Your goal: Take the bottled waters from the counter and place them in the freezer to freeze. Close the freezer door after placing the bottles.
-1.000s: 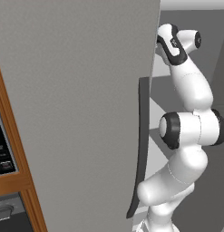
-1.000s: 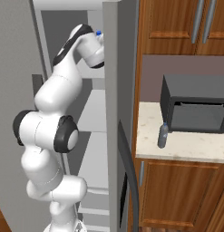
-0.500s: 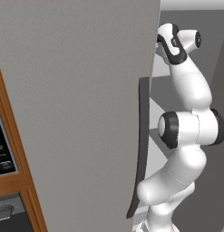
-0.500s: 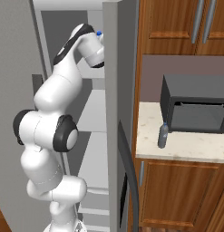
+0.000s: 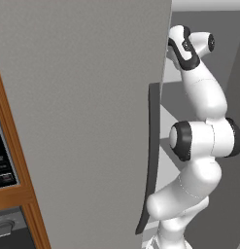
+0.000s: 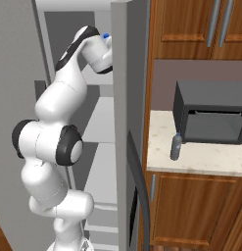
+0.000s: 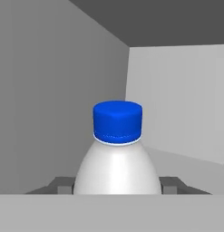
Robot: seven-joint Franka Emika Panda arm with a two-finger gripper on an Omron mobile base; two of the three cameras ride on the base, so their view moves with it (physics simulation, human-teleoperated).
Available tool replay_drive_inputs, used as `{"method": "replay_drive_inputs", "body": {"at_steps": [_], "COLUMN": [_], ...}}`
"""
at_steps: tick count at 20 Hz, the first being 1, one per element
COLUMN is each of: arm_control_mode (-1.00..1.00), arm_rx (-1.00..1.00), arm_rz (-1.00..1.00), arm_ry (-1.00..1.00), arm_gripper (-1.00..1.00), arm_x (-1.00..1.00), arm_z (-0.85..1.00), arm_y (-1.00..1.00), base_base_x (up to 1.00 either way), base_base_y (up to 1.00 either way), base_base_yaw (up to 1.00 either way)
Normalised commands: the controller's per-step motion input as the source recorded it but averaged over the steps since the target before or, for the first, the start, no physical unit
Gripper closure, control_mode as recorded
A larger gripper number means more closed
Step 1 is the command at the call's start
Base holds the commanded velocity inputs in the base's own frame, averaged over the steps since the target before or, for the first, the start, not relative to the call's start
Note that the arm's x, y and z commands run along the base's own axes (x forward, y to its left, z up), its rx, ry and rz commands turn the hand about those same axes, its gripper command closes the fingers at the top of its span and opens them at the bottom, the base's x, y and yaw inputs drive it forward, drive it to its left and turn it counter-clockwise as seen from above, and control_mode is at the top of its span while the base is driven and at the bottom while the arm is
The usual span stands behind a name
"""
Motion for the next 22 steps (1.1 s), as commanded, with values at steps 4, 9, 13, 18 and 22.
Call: {"method": "replay_drive_inputs", "body": {"at_steps": [4, 9, 13, 18, 22], "arm_control_mode": [-1.00, -1.00, -1.00, -1.00, -1.00], "arm_rx": [0.00, 0.00, 0.00, 0.00, 0.00], "arm_rz": [0.00, 0.00, 0.00, -0.03, -0.05], "arm_ry": [0.00, 0.00, 0.00, -0.02, -0.05], "arm_gripper": [-1.00, -1.00, -1.00, -1.00, -1.00], "arm_x": [0.00, 0.00, -0.04, -0.19, -0.42], "arm_z": [-0.01, 0.00, 0.00, 0.07, 0.09], "arm_y": [0.03, 0.00, 0.00, 0.00, 0.00], "base_base_x": [0.00, 0.00, 0.00, 0.00, 0.00], "base_base_y": [0.00, 0.00, 0.00, 0.00, 0.00], "base_base_yaw": [0.00, 0.00, 0.00, 0.00, 0.00]}}
